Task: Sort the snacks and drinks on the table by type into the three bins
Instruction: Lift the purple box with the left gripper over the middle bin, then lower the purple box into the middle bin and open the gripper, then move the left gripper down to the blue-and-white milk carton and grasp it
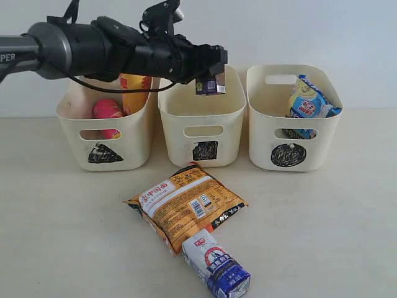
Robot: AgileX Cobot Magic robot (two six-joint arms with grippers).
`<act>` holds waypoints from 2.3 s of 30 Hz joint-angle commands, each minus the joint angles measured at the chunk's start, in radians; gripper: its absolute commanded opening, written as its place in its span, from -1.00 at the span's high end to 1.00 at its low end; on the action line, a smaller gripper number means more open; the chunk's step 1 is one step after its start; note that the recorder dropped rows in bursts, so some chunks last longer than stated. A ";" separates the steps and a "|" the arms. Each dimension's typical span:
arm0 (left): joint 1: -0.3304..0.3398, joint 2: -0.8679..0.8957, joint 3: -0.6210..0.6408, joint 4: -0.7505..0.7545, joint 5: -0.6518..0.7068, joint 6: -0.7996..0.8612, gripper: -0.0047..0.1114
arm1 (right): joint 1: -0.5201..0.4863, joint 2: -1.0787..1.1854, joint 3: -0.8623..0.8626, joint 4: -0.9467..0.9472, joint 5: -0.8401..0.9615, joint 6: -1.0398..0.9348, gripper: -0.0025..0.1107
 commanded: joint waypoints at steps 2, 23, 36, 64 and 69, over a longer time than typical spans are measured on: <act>-0.007 0.051 -0.034 -0.018 -0.023 0.022 0.85 | -0.001 -0.006 -0.001 0.003 -0.009 0.001 0.96; 0.005 -0.013 -0.034 0.106 0.147 0.022 0.15 | -0.001 -0.006 -0.001 0.003 -0.009 0.001 0.96; 0.024 -0.308 -0.034 0.588 0.745 -0.112 0.85 | -0.001 -0.006 -0.001 0.005 -0.013 0.001 0.96; -0.399 -0.553 0.390 0.789 0.921 0.568 0.85 | -0.001 -0.006 -0.001 0.005 -0.013 0.001 0.96; -0.406 -0.520 0.413 0.796 0.921 0.568 0.80 | -0.001 -0.006 -0.001 0.005 -0.013 0.001 0.96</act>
